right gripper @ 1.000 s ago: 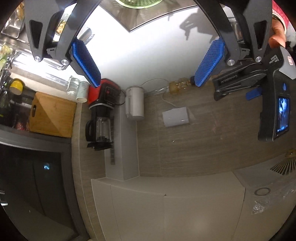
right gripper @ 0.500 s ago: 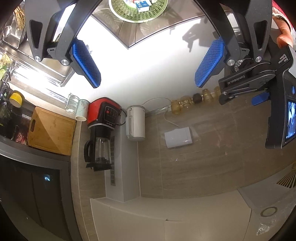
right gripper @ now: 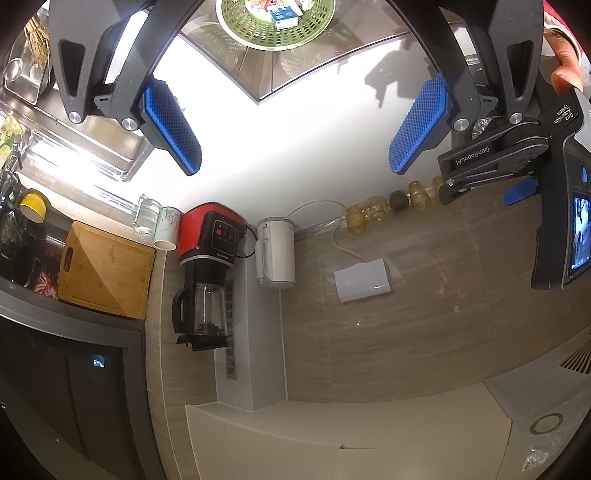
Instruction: Collect trash
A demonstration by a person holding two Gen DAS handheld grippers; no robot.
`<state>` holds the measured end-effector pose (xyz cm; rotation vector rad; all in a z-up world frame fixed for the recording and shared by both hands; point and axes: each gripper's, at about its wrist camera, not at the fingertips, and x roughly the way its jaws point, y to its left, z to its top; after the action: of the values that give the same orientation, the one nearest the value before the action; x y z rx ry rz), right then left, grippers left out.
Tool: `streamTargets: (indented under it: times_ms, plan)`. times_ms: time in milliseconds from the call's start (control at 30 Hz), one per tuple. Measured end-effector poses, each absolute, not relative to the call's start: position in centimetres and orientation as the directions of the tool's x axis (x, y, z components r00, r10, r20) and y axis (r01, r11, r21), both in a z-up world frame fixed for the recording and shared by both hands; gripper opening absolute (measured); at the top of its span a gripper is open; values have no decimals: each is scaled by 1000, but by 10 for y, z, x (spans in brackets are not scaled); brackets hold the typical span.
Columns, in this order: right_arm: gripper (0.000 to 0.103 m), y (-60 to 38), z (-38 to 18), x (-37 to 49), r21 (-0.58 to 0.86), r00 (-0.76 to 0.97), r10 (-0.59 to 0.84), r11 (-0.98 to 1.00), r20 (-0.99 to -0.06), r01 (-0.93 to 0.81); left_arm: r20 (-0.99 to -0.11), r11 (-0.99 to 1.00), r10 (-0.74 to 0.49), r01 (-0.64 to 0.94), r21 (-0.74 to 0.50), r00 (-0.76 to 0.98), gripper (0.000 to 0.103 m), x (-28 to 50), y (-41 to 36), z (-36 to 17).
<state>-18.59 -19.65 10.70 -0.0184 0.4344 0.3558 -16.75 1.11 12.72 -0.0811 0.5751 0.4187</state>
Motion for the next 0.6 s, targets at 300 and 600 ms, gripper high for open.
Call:
streamTargets:
  times_ms: [300, 600]
  plan:
    - [101, -194, 106, -184, 60, 843, 332, 939, -423, -340, -545, 920, 350, -388, 47, 762, 95, -166, 13, 126]
    - [101, -193, 106, -183, 56, 844, 329, 940, -424, -338, -545, 924, 342, -380, 46, 765, 95, -166, 15, 126]
